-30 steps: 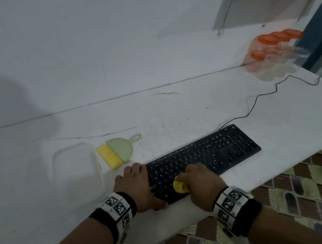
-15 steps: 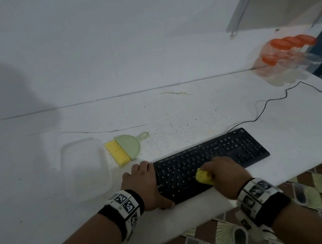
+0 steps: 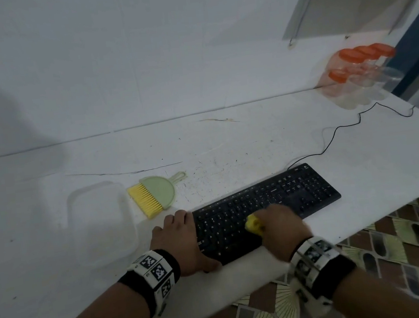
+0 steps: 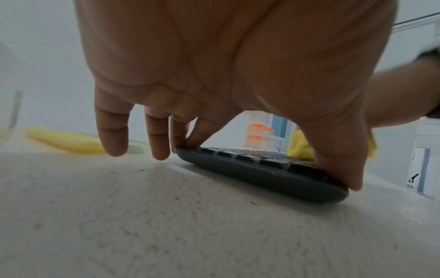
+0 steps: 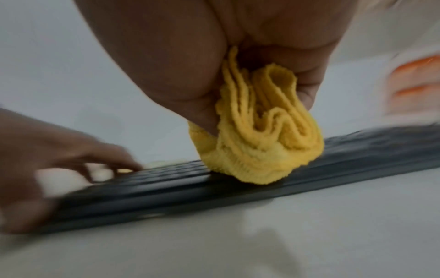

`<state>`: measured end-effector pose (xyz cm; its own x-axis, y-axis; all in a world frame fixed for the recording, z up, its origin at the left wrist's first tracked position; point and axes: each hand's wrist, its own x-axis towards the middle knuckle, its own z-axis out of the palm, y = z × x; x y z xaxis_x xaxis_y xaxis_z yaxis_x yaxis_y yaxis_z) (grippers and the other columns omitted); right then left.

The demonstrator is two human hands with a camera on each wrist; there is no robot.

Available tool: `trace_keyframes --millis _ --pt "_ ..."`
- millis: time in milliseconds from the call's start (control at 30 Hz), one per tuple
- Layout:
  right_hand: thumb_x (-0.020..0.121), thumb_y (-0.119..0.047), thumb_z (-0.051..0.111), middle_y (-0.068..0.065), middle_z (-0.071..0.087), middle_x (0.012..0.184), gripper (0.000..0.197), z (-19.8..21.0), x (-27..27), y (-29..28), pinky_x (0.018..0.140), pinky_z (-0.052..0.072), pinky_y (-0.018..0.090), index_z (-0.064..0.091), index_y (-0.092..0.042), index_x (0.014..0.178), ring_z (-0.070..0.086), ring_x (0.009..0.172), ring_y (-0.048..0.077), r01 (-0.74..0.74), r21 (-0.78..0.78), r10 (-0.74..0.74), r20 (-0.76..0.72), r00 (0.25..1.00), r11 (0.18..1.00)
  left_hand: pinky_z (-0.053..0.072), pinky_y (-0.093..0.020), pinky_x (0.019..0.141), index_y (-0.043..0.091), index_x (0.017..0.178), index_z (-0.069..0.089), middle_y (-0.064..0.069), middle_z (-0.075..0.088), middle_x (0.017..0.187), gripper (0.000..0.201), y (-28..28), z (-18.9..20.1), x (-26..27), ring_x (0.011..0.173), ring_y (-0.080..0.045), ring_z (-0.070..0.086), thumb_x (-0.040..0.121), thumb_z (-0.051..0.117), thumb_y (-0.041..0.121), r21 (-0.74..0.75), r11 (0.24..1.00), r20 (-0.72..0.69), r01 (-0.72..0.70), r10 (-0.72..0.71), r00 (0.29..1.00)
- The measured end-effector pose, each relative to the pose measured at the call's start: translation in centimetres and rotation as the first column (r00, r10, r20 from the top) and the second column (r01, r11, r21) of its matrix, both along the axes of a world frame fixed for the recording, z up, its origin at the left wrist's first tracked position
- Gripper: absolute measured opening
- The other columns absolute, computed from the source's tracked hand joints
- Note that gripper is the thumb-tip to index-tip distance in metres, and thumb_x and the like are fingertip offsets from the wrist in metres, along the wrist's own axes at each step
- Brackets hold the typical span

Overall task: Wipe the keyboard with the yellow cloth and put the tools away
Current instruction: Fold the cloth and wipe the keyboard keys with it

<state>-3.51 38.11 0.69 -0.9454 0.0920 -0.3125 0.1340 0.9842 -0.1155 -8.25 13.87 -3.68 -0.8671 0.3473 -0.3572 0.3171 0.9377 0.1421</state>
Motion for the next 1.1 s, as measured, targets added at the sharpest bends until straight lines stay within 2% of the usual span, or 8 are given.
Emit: trace_keyframes --millis 133,367,500,567,633,867,1000,1100 --pt "0.079 -0.018 0.059 0.009 0.062 0.107 0.025 0.4 -0.9 4.2 0.085 0.051 0.036 0.063 -0.019 0.103 0.059 0.105 0.031 0.168 0.116 -0.163 -0.052 0.985 0.979 0.042 -0.049 0.102 0.022 0.143 0.034 0.001 0.036 0.139 0.132 0.2 0.1 0.0 0.125 -0.025 0.039 0.039 0.056 0.101 0.001 1.0 0.005 -0.004 0.004 1.0" --pt "0.08 -0.024 0.045 0.008 0.057 0.11 0.032 -2.1 2.4 -7.1 0.086 0.049 0.04 0.064 -0.021 0.106 0.051 0.105 0.028 -0.171 -0.194 0.157 -0.087 0.984 0.966 0.042 -0.05 0.102 0.019 0.146 0.033 -0.003 0.036 0.145 0.133 0.2 0.0 0.0 0.128 -0.029 0.04 0.042 0.052 0.101 -0.024 1.0 -0.018 0.011 -0.011 1.0" --pt "0.075 -0.029 0.059 0.002 0.058 0.086 0.017 -2.1 -0.9 -0.4 0.073 0.052 0.033 0.063 -0.022 0.089 0.064 0.09 0.029 -0.025 -0.015 0.024 -0.048 0.999 1.0 0.041 -0.05 0.103 0.022 0.146 0.031 -0.001 0.034 0.145 0.136 0.0 -0.1 0.0 0.128 -0.027 0.039 0.04 0.053 0.103 -0.023 1.0 -0.003 0.008 -0.008 1.0" --pt "0.078 -0.028 0.062 0.006 0.061 0.087 0.01 -1.1 -1.8 3.3 0.069 0.048 0.032 0.057 -0.021 0.083 0.064 0.091 0.033 0.107 0.059 -0.103 -0.078 0.992 0.992 0.041 -0.05 0.103 0.024 0.145 0.032 0.001 0.035 0.144 0.133 -0.1 -0.1 0.1 0.127 -0.026 0.039 0.04 0.054 0.103 0.001 1.0 0.009 0.005 -0.005 1.0" --pt "0.081 -0.025 0.063 0.01 0.063 0.097 0.013 0.0 -1.8 3.6 0.074 0.051 0.035 0.06 -0.019 0.091 0.062 0.097 0.033 0.137 0.085 -0.129 -0.096 0.987 0.987 0.04 -0.05 0.103 0.025 0.144 0.032 0.002 0.035 0.143 0.131 -0.2 0.0 0.1 0.127 -0.025 0.039 0.04 0.055 0.102 0.019 1.0 0.006 -0.001 0.001 1.0" --pt "0.08 -0.009 0.061 0.004 0.053 0.117 0.049 -0.1 -0.6 -5.5 0.093 0.048 0.04 0.058 -0.028 0.125 0.044 0.114 0.025 -0.28 -0.12 0.274 -0.061 0.96 0.953 0.042 -0.05 0.102 0.027 0.147 0.031 0.003 0.037 0.144 0.132 -0.3 -0.2 0.3 0.127 -0.025 0.04 0.039 0.057 0.099 0.036 0.999 -0.013 -0.026 0.027 1.0" --pt "0.079 -0.01 0.062 0.007 0.053 0.118 0.044 1.4 -1.9 -1.6 0.093 0.051 0.043 0.06 -0.024 0.121 0.046 0.118 0.03 -0.15 0.043 0.146 0.076 0.986 0.988 0.041 -0.05 0.104 0.029 0.148 0.028 0.005 0.034 0.146 0.132 -0.5 -0.2 0.4 0.129 -0.024 0.038 0.04 0.057 0.1 0.059 0.998 -0.003 -0.025 0.025 1.0" --pt "0.081 -0.011 0.06 0.009 0.054 0.116 0.041 2.2 -2.6 -1.2 0.092 0.049 0.042 0.061 -0.024 0.12 0.048 0.116 0.031 -0.146 0.07 0.144 0.029 0.989 0.987 0.041 -0.05 0.104 0.029 0.148 0.027 0.005 0.034 0.146 0.132 -0.4 -0.2 0.5 0.129 -0.024 0.038 0.041 0.059 0.099 0.065 0.997 -0.005 -0.029 0.029 1.0"
